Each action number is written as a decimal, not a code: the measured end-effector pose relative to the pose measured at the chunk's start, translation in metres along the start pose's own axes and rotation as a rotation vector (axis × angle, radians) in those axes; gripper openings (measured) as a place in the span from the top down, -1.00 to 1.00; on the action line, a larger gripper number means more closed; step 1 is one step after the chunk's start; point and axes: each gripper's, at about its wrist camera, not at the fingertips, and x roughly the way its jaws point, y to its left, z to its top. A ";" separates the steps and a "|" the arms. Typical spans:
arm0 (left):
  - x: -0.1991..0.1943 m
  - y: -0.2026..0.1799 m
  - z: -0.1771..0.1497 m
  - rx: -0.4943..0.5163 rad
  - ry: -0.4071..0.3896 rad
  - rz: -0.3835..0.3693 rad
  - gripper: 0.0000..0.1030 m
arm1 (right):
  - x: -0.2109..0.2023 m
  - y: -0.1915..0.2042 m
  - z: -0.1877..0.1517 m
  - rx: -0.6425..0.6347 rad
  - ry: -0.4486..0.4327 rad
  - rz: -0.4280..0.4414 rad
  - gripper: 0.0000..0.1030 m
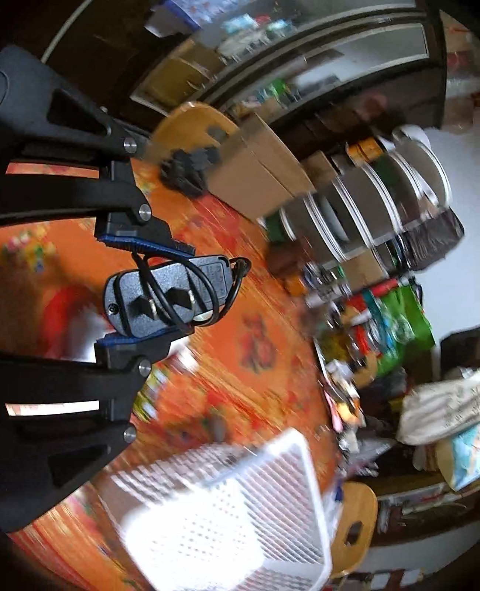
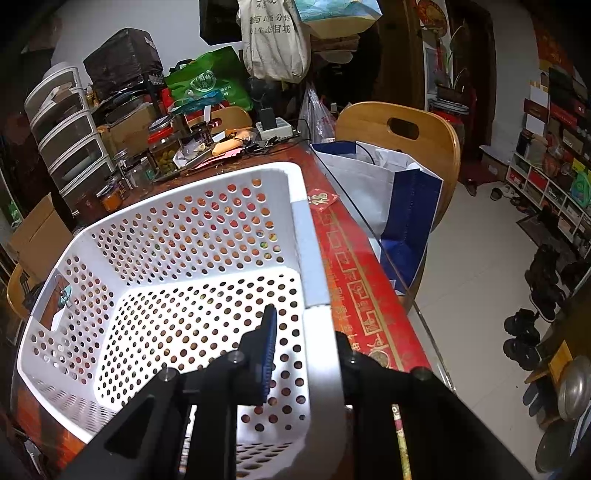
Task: Organize rigid objects
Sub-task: 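Grasp the white basket rim with the right tool while the left tool grasps the black charger, then lower the black charger into the basket and open the left tool, then grasp the teal charger on the table with the left tool, then carry the teal charger into the basket and release it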
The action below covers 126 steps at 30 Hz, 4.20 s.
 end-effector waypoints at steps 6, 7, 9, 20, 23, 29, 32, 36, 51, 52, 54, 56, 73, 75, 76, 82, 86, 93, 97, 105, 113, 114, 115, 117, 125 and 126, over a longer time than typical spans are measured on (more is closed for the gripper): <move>0.000 -0.062 0.073 0.089 0.014 -0.108 0.39 | -0.001 0.001 0.000 -0.004 -0.001 -0.001 0.67; 0.003 -0.076 0.082 0.109 0.027 -0.120 0.39 | -0.001 0.001 0.000 -0.004 0.000 0.000 0.67; 0.010 -0.101 0.092 0.147 0.053 -0.139 0.39 | -0.001 0.000 -0.001 -0.001 0.003 0.005 0.67; 0.054 -0.230 0.090 0.436 0.360 -0.243 0.39 | -0.004 -0.006 -0.003 0.004 0.005 0.031 0.67; 0.067 -0.241 0.082 0.464 0.405 -0.221 0.39 | -0.005 -0.007 -0.003 0.004 0.006 0.038 0.67; 0.078 -0.243 0.082 0.459 0.430 -0.246 0.32 | -0.005 -0.008 -0.003 0.006 0.007 0.040 0.67; 0.071 -0.228 0.077 0.464 0.367 -0.231 -0.46 | -0.005 -0.007 -0.003 0.003 0.011 0.036 0.67; 0.039 -0.193 0.087 0.384 0.258 -0.266 -0.68 | -0.003 -0.006 -0.002 0.000 0.018 0.025 0.68; 0.194 0.082 0.049 -0.247 0.463 -0.177 -0.97 | 0.001 -0.001 -0.002 -0.021 0.037 -0.008 0.68; 0.207 0.077 0.041 -0.254 0.485 -0.196 -0.97 | 0.001 -0.001 -0.003 -0.023 0.037 -0.010 0.68; 0.228 0.069 0.031 -0.252 0.512 -0.213 -0.96 | 0.001 0.000 -0.003 -0.023 0.037 -0.014 0.68; 0.241 0.063 0.024 -0.256 0.523 -0.223 -0.96 | 0.001 0.001 -0.003 -0.023 0.038 -0.017 0.68; 0.274 0.045 0.009 -0.328 0.513 -0.253 -0.76 | -0.001 0.005 -0.005 -0.034 0.047 -0.039 0.68; 0.276 0.045 0.008 -0.330 0.523 -0.256 -0.61 | -0.001 0.005 -0.005 -0.041 0.048 -0.043 0.68; 0.276 0.045 0.007 -0.327 0.528 -0.254 -0.55 | -0.001 0.005 -0.005 -0.042 0.048 -0.044 0.68; 0.267 0.040 0.012 -0.287 0.496 -0.244 -0.25 | -0.001 0.006 -0.005 -0.044 0.048 -0.047 0.68; 0.254 0.044 0.017 -0.275 0.439 -0.202 -0.24 | -0.001 0.006 -0.004 -0.047 0.050 -0.053 0.68; 0.212 0.047 0.035 -0.250 0.316 -0.146 -0.24 | -0.001 0.007 -0.003 -0.059 0.055 -0.057 0.68; 0.185 0.040 0.050 -0.217 0.269 -0.150 -0.24 | -0.001 0.007 -0.003 -0.061 0.054 -0.056 0.68; 0.110 0.006 0.090 -0.127 0.140 -0.187 -0.24 | -0.001 0.008 -0.004 -0.067 0.055 -0.055 0.68; 0.054 -0.053 0.117 -0.011 0.084 -0.249 -0.25 | -0.001 0.009 -0.004 -0.065 0.053 -0.049 0.68; 0.049 -0.061 0.119 0.001 0.082 -0.253 -0.25 | -0.001 0.009 -0.004 -0.065 0.053 -0.047 0.68; 0.045 -0.069 0.121 0.013 0.084 -0.260 -0.25 | -0.001 0.009 -0.004 -0.065 0.053 -0.045 0.68; 0.042 -0.082 0.123 0.029 0.093 -0.279 -0.25 | 0.000 0.008 -0.004 -0.064 0.052 -0.040 0.68; 0.032 -0.149 0.123 0.139 0.165 -0.372 -0.25 | 0.002 0.005 -0.002 -0.063 0.050 -0.028 0.68; 0.031 -0.156 0.122 0.153 0.174 -0.378 -0.25 | 0.002 0.005 -0.002 -0.063 0.049 -0.029 0.68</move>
